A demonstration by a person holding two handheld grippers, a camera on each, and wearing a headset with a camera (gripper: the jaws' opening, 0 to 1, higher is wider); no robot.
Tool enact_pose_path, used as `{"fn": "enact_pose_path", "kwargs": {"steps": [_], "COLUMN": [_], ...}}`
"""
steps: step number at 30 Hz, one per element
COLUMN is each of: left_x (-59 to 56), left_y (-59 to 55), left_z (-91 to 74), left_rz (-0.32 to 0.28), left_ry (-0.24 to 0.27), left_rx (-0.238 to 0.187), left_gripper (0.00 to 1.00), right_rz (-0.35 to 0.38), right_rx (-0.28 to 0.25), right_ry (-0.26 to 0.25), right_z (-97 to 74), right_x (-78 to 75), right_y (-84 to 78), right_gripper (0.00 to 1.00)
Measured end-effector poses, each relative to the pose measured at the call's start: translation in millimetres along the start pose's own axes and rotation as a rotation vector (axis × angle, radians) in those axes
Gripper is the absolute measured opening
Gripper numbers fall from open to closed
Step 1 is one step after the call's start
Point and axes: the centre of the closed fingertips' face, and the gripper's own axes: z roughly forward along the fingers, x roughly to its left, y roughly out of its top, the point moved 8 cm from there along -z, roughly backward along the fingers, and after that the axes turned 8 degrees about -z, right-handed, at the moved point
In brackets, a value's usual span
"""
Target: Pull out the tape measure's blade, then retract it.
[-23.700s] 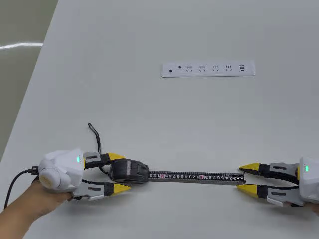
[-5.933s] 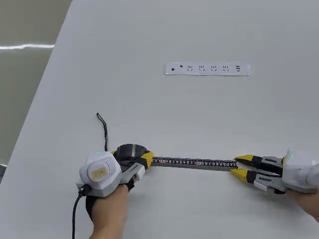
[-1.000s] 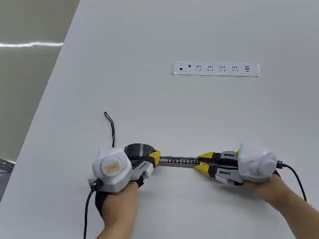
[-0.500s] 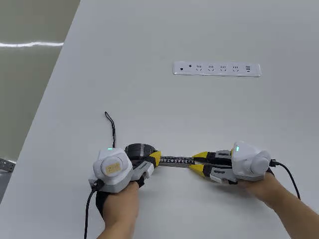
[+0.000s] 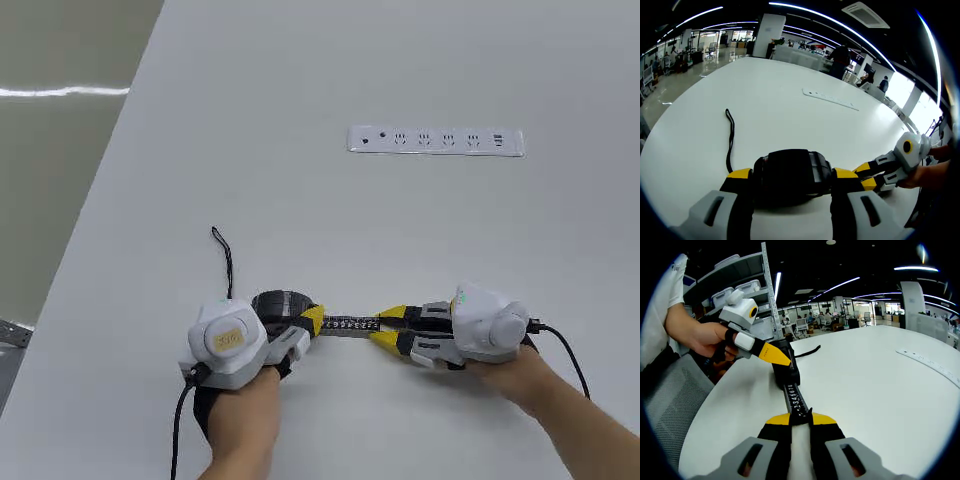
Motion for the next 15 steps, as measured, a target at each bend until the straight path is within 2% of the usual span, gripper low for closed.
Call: {"fn": "enact_pose_path", "kwargs": {"steps": [15], "left_x": [-1.1], "left_y": [0.5], "left_z": [0.5], "left_rz": [-0.003], "left_ry": [0.0], "left_rx": [-0.001], "left_gripper": [0.59], "right_rz": [0.0], "right_rx": [-0.003], "right_ry": [0.016], "right_z": [15.0], "right_x": [-0.1], "right_y": [5.9], "right_gripper": [0.12]}}
